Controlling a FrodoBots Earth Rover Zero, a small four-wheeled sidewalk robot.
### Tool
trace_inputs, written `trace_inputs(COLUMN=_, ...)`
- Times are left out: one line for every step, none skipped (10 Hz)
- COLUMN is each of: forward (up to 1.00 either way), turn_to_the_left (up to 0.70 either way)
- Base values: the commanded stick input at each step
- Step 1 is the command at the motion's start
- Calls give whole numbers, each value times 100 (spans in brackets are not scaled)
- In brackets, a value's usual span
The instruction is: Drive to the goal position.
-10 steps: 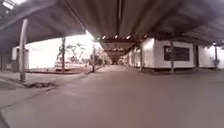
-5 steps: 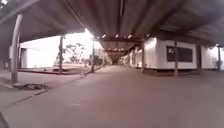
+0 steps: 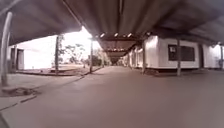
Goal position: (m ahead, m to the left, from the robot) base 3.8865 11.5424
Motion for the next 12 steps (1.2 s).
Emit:
trace_inputs(forward=85, turn_to_the_left=0)
trace_inputs(forward=85, turn_to_the_left=0)
trace_inputs(forward=85, turn_to_the_left=0)
trace_inputs(forward=85, turn_to_the_left=0)
trace_inputs(forward=85, turn_to_the_left=14)
trace_inputs(forward=85, turn_to_the_left=34)
trace_inputs(forward=85, turn_to_the_left=34)
trace_inputs(forward=85, turn_to_the_left=34)
trace_inputs(forward=85, turn_to_the_left=34)
trace_inputs(forward=85, turn_to_the_left=34)
trace_inputs(forward=85, turn_to_the_left=34)
trace_inputs(forward=85, turn_to_the_left=34)
